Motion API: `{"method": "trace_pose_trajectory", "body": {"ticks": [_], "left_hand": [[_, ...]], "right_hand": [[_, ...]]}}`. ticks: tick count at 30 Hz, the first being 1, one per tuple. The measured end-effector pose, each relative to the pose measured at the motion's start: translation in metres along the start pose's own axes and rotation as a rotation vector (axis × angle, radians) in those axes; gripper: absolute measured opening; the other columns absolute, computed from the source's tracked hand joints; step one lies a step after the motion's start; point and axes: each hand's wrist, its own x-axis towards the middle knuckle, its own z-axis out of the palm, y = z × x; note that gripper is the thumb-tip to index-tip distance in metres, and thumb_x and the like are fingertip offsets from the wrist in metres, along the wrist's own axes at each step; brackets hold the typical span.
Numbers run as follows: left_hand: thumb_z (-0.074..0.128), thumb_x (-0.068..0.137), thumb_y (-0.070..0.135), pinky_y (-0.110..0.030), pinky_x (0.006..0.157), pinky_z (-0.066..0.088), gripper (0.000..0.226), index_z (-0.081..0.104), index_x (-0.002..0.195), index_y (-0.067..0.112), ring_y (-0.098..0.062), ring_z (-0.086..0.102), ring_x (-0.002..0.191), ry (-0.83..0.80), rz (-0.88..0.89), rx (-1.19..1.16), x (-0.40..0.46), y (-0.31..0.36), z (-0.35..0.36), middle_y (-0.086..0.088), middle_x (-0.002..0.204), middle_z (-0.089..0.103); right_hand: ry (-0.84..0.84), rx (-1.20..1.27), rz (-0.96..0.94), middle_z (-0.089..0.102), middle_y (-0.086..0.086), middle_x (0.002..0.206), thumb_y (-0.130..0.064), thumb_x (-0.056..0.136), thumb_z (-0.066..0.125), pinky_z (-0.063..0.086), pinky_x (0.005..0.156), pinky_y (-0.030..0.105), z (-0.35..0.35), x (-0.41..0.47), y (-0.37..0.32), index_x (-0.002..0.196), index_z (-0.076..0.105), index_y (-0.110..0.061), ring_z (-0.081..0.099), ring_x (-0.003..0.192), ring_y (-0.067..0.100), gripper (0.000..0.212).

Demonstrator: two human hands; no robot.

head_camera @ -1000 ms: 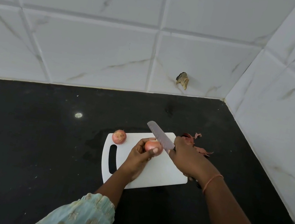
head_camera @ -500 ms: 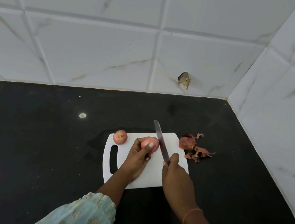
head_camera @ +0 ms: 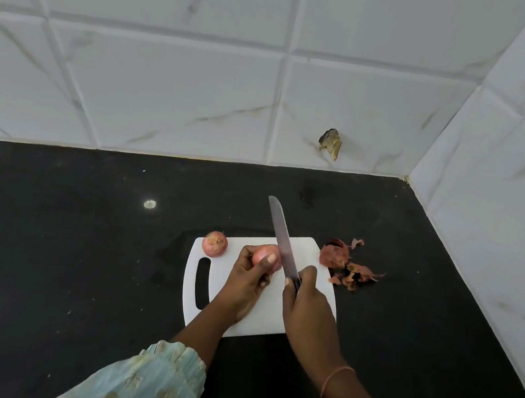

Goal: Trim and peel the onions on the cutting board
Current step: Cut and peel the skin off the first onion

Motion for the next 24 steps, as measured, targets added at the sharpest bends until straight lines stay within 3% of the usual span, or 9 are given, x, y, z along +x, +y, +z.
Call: {"method": "trace_pose_trajectory", "body": {"ticks": [4,6,8,12,16,20,24], "left_hand": [[0.065,0.079,0.044,-0.027,0.083,0.051,0.055,0.050,0.123,0.014,-0.013,0.059,0.085,-0.005,-0.019,-0.052,0.002,0.001,0.001,-0.006,0.106,0.064],[0.064,0.080,0.045,-0.027,0.083,0.051,0.055,0.049,0.124,0.015,-0.014,0.058,0.085,-0.007,-0.016,-0.035,0.003,0.000,0.000,-0.008,0.111,0.063],[0.065,0.079,0.045,-0.026,0.083,0.051,0.055,0.051,0.123,0.016,-0.015,0.056,0.088,-0.003,-0.025,-0.064,0.003,0.000,0.000,-0.008,0.116,0.063],[0.064,0.078,0.044,-0.024,0.083,0.051,0.050,0.053,0.120,0.020,-0.016,0.054,0.086,0.015,-0.038,-0.084,0.003,0.001,-0.001,-0.005,0.108,0.063],[0.066,0.077,0.046,-0.026,0.083,0.050,0.054,0.052,0.121,0.016,-0.015,0.058,0.090,0.017,-0.028,-0.076,0.003,0.000,-0.001,-0.004,0.105,0.065],[0.066,0.079,0.046,-0.029,0.089,0.049,0.056,0.049,0.124,0.016,-0.020,0.061,0.100,0.007,-0.009,-0.009,0.004,-0.003,-0.001,-0.006,0.119,0.066],[0.064,0.078,0.048,-0.030,0.097,0.050,0.061,0.048,0.129,0.018,-0.021,0.064,0.112,0.007,-0.010,0.002,0.005,-0.002,-0.001,-0.006,0.127,0.065]], "right_hand": [[-0.061,0.006,-0.024,0.055,-0.010,0.080,-0.034,0.103,0.039,0.044,0.053,0.016,0.004,-0.001,-0.003,0.117,0.034,-0.024,0.058,0.066,0.006,0.018],[-0.054,-0.002,-0.016,0.054,-0.012,0.079,-0.035,0.103,0.039,0.043,0.053,0.014,0.008,-0.010,-0.002,0.117,0.032,-0.026,0.058,0.066,0.005,0.019],[-0.022,0.032,0.007,0.055,-0.010,0.076,-0.034,0.103,0.039,0.048,0.054,0.017,0.008,-0.012,0.000,0.112,0.033,-0.026,0.059,0.064,0.006,0.014],[0.045,0.050,-0.007,0.056,-0.009,0.072,-0.033,0.102,0.040,0.054,0.058,0.030,0.007,-0.005,0.002,0.103,0.030,-0.028,0.060,0.062,0.010,0.012],[0.002,0.017,-0.013,0.055,-0.011,0.073,-0.035,0.102,0.039,0.054,0.059,0.026,0.011,-0.009,-0.001,0.105,0.030,-0.028,0.060,0.063,0.008,0.011],[0.021,-0.048,0.005,0.061,-0.007,0.079,-0.035,0.103,0.036,0.051,0.059,0.025,0.013,-0.002,-0.008,0.118,0.033,-0.022,0.063,0.069,0.010,0.019],[0.016,-0.119,-0.011,0.067,0.000,0.093,-0.034,0.103,0.035,0.057,0.071,0.033,0.012,0.011,-0.017,0.130,0.029,-0.020,0.067,0.080,0.015,0.031]]}}
